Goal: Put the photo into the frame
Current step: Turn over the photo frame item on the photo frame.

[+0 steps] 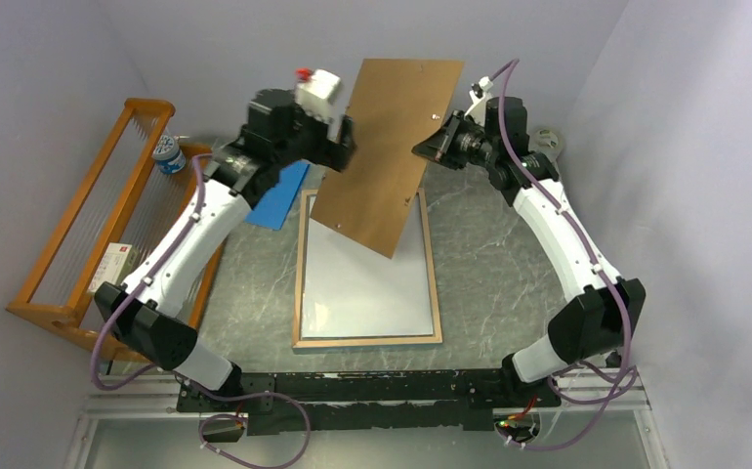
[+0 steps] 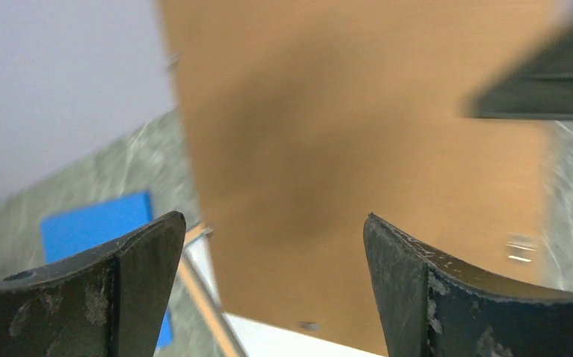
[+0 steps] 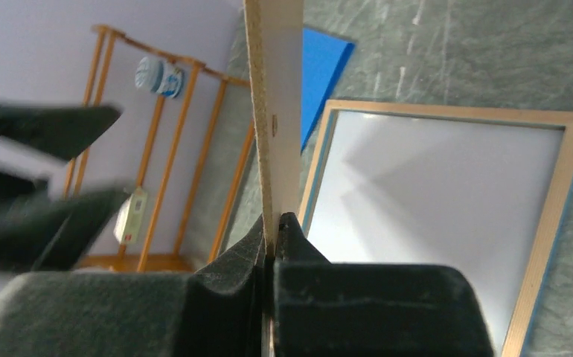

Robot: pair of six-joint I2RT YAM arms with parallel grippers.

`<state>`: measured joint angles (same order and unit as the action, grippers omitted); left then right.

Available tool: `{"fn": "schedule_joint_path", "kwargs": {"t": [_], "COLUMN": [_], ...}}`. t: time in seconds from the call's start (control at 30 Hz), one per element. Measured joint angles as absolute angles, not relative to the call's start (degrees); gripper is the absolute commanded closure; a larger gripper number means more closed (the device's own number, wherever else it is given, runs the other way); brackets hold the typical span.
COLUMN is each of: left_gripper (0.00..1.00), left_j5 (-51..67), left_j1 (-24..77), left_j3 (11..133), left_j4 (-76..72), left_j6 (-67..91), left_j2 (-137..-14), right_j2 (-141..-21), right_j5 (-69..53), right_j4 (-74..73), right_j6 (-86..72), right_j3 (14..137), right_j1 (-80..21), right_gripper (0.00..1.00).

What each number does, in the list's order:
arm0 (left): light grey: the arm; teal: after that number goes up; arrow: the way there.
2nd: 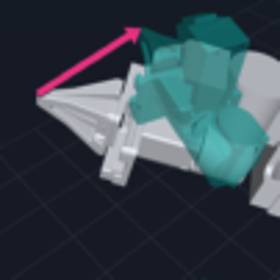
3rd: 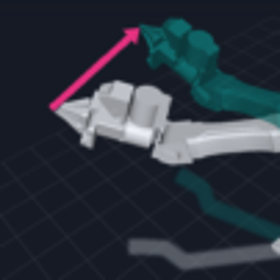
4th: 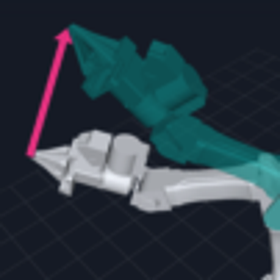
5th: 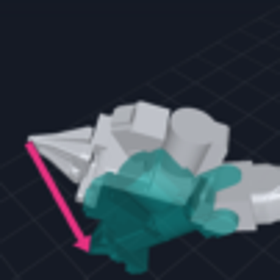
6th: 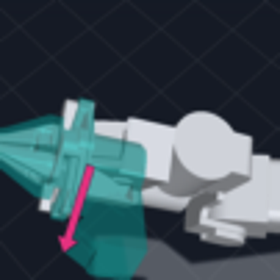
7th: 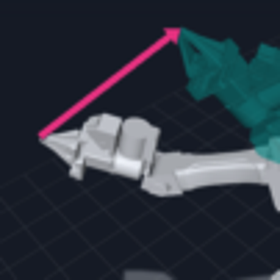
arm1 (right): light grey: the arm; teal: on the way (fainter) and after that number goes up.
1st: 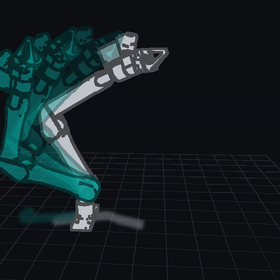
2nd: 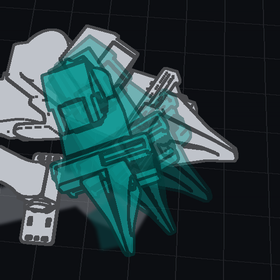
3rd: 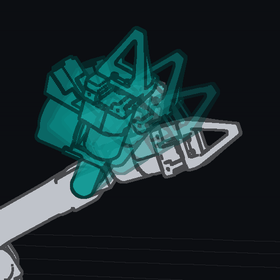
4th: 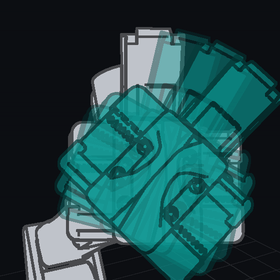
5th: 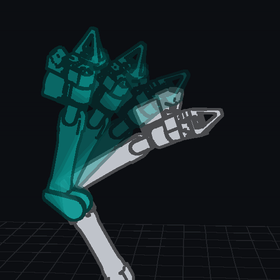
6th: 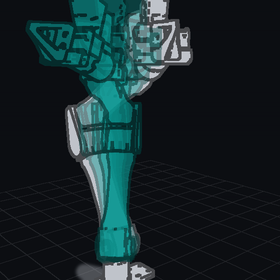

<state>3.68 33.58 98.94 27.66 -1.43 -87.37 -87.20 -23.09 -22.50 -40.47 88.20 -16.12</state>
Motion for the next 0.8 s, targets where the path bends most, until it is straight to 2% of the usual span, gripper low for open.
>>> {"fn": "schedule_joint_path", "kwargs": {"t": [0.1,0.23,0.47,0.8], "left_gripper": [0.06,0.06,0.06,0.07], "left_j5": [4.4,5.8,15.7,26.8], "left_j1": [24.6,17.9,6.0,-4.5], "left_j3": [95.0,90.1,86.2,76.8], "left_j4": [27.4,28.2,27.9,26.4], "left_j6": [3.7,8.2,16.4,23.6], "left_j2": [-86.0,-83.9,-83.2,-85.3], "right_j2": [-84.8,-82.6,-82.3,-83.3], "right_j5": [-27.4,-33.3,-42.7,-52.1], "right_j4": [-20.9,-17.7,-15.0,-10.8], "right_j6": [-38.9,-38.5,-39.3,-42.6], "right_j3": [86.2,84.3,80.9,71.9], "right_j1": [-15.0,-13.7,-12.2,-10.0], "right_gripper": [1.00,1.00,1.00,1.00]}}
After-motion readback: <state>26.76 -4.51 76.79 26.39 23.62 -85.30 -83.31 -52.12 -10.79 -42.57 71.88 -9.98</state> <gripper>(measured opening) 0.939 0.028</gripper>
